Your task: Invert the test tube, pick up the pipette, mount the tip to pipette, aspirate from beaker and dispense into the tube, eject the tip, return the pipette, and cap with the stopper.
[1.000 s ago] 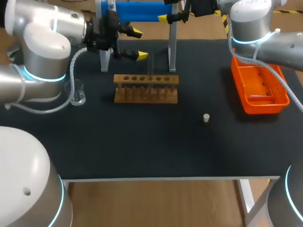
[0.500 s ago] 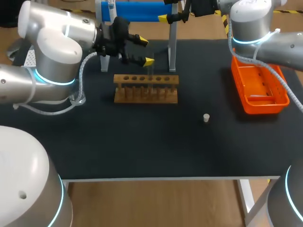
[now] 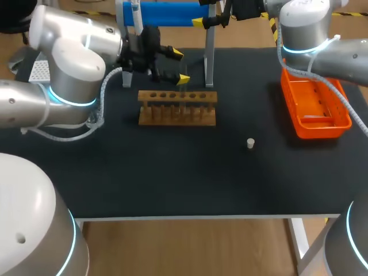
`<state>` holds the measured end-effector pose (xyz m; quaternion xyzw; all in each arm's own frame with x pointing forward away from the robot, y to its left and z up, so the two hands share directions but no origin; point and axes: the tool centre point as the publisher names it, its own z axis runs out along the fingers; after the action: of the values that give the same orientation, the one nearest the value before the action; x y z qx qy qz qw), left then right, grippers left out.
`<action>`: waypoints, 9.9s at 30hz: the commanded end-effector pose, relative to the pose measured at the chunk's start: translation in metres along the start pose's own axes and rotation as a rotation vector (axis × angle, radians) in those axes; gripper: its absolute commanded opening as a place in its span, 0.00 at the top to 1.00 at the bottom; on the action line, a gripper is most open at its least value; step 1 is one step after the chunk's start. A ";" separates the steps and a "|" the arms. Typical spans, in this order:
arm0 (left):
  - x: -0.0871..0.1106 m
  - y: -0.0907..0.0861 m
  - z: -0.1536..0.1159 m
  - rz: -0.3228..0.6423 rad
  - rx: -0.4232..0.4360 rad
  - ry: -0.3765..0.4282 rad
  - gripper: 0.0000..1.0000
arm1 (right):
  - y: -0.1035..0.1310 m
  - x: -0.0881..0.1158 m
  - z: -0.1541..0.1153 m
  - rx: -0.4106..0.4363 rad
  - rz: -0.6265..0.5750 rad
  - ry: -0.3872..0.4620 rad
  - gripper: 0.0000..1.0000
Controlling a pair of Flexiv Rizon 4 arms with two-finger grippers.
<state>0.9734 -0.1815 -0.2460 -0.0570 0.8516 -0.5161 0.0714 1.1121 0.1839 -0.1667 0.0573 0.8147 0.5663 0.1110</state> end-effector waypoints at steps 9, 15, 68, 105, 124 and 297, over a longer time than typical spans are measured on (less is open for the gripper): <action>-0.002 0.006 0.012 0.011 -0.033 0.012 0.00 | 0.000 -0.001 -0.001 0.003 0.001 0.003 0.00; -0.002 0.006 0.012 0.011 -0.033 0.012 0.00 | 0.000 -0.001 -0.001 0.003 0.001 0.003 0.00; -0.006 0.029 0.042 0.022 -0.035 0.055 0.00 | 0.000 -0.001 -0.001 0.003 0.001 0.003 0.00; -0.012 0.032 0.044 0.039 -0.051 0.063 0.00 | 0.000 -0.001 -0.001 0.003 0.001 0.003 0.00; -0.005 0.029 0.042 0.043 -0.053 0.052 0.00 | 0.000 -0.001 -0.001 0.003 0.001 0.003 0.00; -0.005 0.029 0.042 0.043 -0.053 0.052 0.00 | -0.277 0.264 -0.139 0.444 0.272 -0.179 0.33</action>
<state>0.9859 -0.2038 -0.2911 -0.0271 0.8674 -0.4934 0.0584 0.8295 0.0155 -0.4085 0.2381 0.8898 0.3787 0.0905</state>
